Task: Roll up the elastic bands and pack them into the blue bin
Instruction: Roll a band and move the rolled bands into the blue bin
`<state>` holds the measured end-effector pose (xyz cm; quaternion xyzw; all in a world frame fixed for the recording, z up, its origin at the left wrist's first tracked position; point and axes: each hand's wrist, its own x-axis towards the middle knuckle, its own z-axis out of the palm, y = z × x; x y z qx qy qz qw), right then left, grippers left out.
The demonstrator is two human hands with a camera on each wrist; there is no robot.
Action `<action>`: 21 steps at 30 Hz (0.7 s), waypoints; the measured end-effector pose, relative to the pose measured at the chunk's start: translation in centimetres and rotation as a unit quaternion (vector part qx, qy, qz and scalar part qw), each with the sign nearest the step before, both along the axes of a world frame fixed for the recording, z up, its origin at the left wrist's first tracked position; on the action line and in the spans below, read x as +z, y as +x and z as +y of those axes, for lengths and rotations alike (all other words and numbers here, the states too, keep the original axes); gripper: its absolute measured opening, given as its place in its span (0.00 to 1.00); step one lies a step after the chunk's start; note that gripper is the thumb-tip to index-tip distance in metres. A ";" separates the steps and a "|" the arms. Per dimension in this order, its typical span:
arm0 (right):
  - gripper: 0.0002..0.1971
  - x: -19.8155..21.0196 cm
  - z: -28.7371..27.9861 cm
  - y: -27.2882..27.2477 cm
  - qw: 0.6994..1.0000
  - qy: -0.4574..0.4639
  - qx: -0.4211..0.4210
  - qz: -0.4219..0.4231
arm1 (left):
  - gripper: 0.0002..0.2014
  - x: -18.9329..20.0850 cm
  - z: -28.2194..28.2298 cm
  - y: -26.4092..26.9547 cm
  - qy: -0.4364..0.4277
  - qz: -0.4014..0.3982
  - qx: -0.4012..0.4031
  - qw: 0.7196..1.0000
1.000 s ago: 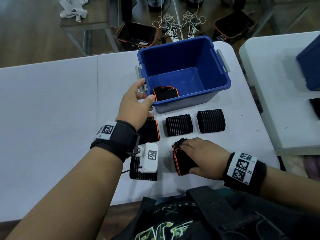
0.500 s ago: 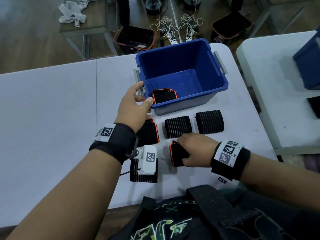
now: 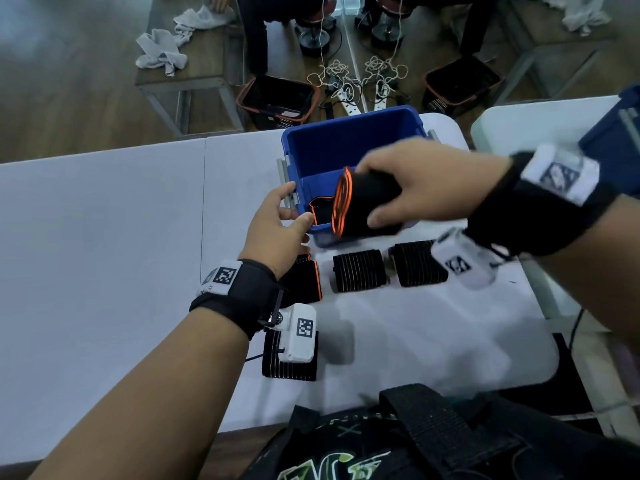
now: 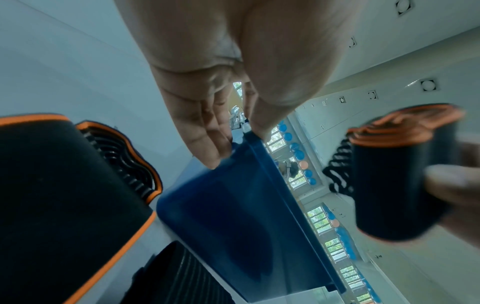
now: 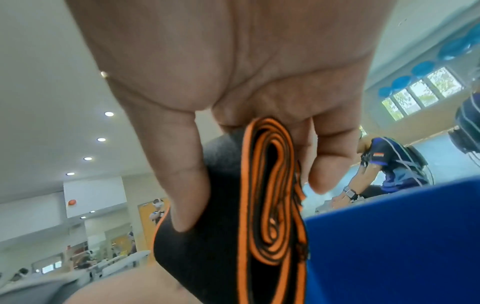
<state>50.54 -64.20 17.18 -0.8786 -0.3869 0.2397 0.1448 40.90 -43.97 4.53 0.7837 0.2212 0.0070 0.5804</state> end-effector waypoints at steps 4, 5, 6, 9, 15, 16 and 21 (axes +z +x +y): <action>0.29 0.4 3.7 6.2 0.999 0.006 -0.048 0.004 | 0.29 0.1 -0.2 -0.1 -0.008 -0.008 0.009 1.000; 0.29 -0.2 4.8 7.3 0.999 -0.014 -0.044 -0.005 | 0.28 0.1 -0.2 -0.1 -0.011 -0.010 0.011 1.000; 0.29 -0.8 5.9 8.2 0.998 -0.040 -0.035 -0.014 | 0.28 0.1 -0.2 -0.1 -0.015 -0.011 0.012 1.000; 0.26 -2.9 8.5 9.8 0.992 -0.123 -0.005 -0.019 | 0.28 0.1 -0.2 -0.1 -0.029 -0.011 0.011 0.999; 0.23 -7.2 12.4 11.3 0.976 -0.215 0.036 -0.016 | 0.27 -0.3 -0.1 0.1 -0.038 -0.008 0.016 0.999; 0.22 -7.9 12.8 11.5 0.974 -0.223 0.031 -0.017 | 0.27 -0.3 -0.1 0.2 -0.038 -0.007 0.017 0.999; 0.26 -10.1 13.6 12.5 0.959 -0.276 0.058 -0.034 | 0.28 -0.3 0.0 0.0 -0.048 -0.009 0.016 0.999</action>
